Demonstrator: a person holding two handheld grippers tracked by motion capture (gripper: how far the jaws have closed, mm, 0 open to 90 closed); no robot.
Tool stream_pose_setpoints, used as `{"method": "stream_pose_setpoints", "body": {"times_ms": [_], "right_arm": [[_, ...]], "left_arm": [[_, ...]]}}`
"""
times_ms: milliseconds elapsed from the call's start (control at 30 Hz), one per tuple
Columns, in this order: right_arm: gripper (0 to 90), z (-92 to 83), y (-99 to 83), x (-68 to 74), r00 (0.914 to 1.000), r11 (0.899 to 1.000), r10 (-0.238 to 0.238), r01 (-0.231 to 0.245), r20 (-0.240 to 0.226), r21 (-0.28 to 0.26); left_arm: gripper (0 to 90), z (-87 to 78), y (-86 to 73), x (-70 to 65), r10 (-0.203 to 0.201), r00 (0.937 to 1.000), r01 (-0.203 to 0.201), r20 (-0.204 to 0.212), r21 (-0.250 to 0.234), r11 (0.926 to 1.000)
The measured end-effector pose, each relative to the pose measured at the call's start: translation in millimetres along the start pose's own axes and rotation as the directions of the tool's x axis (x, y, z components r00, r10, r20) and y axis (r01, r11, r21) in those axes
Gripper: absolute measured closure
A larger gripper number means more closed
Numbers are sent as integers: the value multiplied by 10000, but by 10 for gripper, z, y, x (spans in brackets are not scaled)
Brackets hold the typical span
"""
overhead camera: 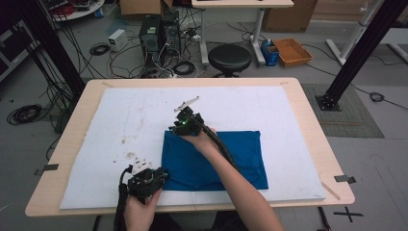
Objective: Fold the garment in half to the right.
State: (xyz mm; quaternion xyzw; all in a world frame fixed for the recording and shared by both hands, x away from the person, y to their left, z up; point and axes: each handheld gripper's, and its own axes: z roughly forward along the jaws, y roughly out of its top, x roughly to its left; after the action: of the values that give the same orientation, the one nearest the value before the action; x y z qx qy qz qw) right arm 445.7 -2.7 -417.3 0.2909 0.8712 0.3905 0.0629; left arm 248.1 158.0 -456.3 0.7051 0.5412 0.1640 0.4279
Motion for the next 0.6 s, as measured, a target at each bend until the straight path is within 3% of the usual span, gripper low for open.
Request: {"method": "stream_pose_setpoints", "body": {"times_ms": [300, 433, 600], "right_arm": [[697, 285, 71, 83, 9992, 9994, 10, -24, 392, 350], [720, 386, 100, 113, 9978, 9980, -273, 237, 602, 593], [880, 457, 103, 129, 9973, 9962, -358, 305, 639, 819]], "left_arm": [[742, 5, 6, 5, 33, 10000, -33, 9, 44, 10000], [742, 6, 6, 4, -43, 10000, 43, 20, 30, 10000], [778, 4, 4, 5, -57, 9998, 56, 164, 66, 10000]]}}
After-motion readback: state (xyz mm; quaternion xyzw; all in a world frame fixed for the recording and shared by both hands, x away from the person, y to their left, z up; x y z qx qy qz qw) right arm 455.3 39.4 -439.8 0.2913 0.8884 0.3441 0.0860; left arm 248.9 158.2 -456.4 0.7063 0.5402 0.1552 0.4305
